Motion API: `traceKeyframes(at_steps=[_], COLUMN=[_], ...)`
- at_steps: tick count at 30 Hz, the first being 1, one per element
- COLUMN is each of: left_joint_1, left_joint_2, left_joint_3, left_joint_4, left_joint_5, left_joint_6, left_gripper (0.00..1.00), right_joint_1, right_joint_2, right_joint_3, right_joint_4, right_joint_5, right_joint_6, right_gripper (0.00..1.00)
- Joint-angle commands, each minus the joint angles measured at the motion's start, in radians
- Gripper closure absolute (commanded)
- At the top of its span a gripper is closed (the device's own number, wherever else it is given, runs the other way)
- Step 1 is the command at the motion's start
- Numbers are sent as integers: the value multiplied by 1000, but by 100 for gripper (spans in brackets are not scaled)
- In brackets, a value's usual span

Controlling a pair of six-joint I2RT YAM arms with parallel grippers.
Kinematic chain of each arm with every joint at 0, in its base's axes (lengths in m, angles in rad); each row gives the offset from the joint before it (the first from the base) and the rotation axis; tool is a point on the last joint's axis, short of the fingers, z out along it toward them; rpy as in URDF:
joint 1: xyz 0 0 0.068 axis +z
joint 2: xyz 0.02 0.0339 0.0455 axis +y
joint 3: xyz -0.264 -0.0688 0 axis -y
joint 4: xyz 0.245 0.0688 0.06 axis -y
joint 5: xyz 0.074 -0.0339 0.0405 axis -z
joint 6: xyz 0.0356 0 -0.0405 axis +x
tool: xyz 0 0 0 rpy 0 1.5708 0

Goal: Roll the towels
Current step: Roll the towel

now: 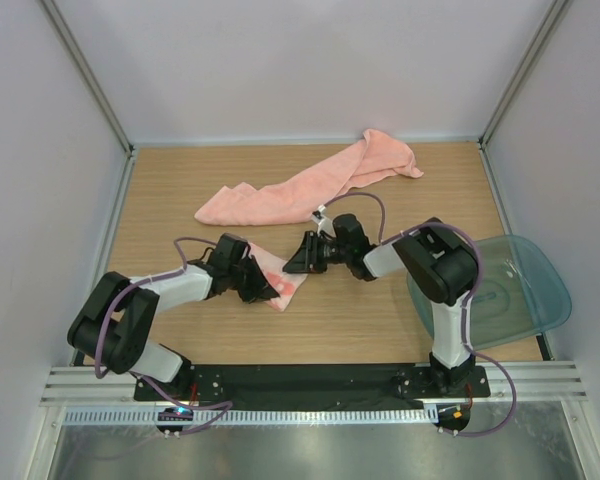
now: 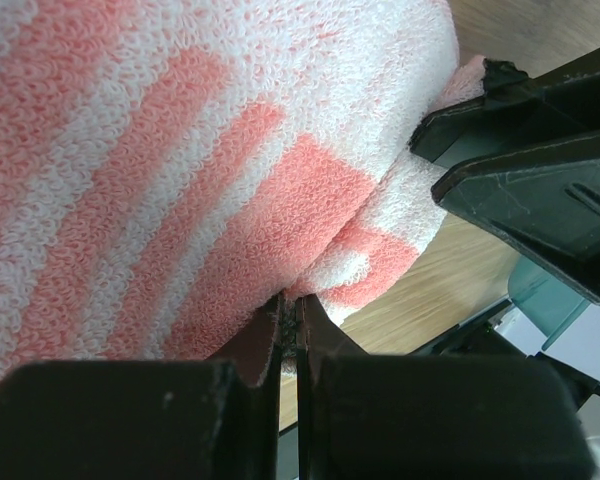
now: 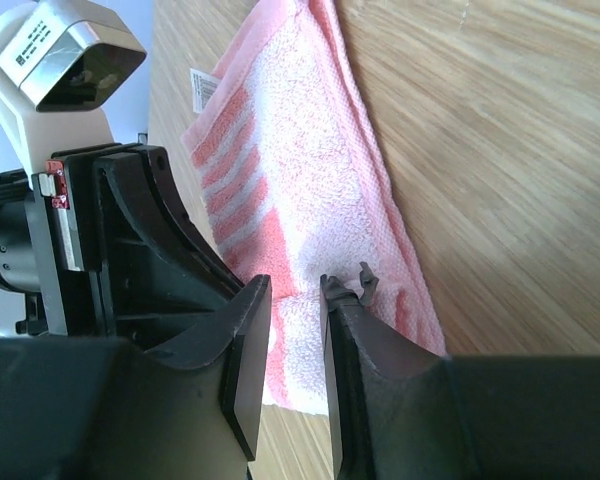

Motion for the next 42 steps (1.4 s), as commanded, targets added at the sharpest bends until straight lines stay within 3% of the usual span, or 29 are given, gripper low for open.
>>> traceKeyframes(at_steps=[1, 2, 5, 8, 12, 14, 17, 20, 24, 29, 42], left_joint_1=[8, 8, 8, 8, 8, 8, 8, 8, 8, 6, 8], left_joint_2=[28, 31, 26, 6, -12, -12, -13, -17, -23, -24, -37], left_joint_3=[-43, -43, -46, -49, -51, -49, -52, -60, -65, -72, -108], left_joint_4=[-91, -88, -83, -83, -83, -80, -66, -51, -43, -42, -17], left_joint_5=[-59, -57, -48, -44, -39, -34, -28, -25, -16, -8, 15], left_joint_6=[34, 31, 21, 14, 3, -2, -9, -17, -23, -25, -26], left_gripper=[100, 100, 100, 100, 100, 100, 100, 100, 100, 100, 100], right_joint_1=[-32, -46, -58, -99, -190, -191, -190, -175, -83, 20, 71], right_joint_2=[-4, -36, -128, -177, -315, -372, -453, -513, -544, -463, -162], right_joint_3=[5, 22, 100, 166, 162, 130, 15, -151, -276, -297, -187], right_joint_4=[-35, -62, -373, -542, -622, -659, -630, -484, -344, -242, -63], right_joint_5=[59, 90, 250, 311, 297, 293, 221, 146, 138, 176, 210], right_joint_6=[-60, -94, -236, -286, -273, -272, -206, -93, -13, 38, 93], right_gripper=[66, 66, 66, 67, 66, 60, 59, 56, 41, 29, 32])
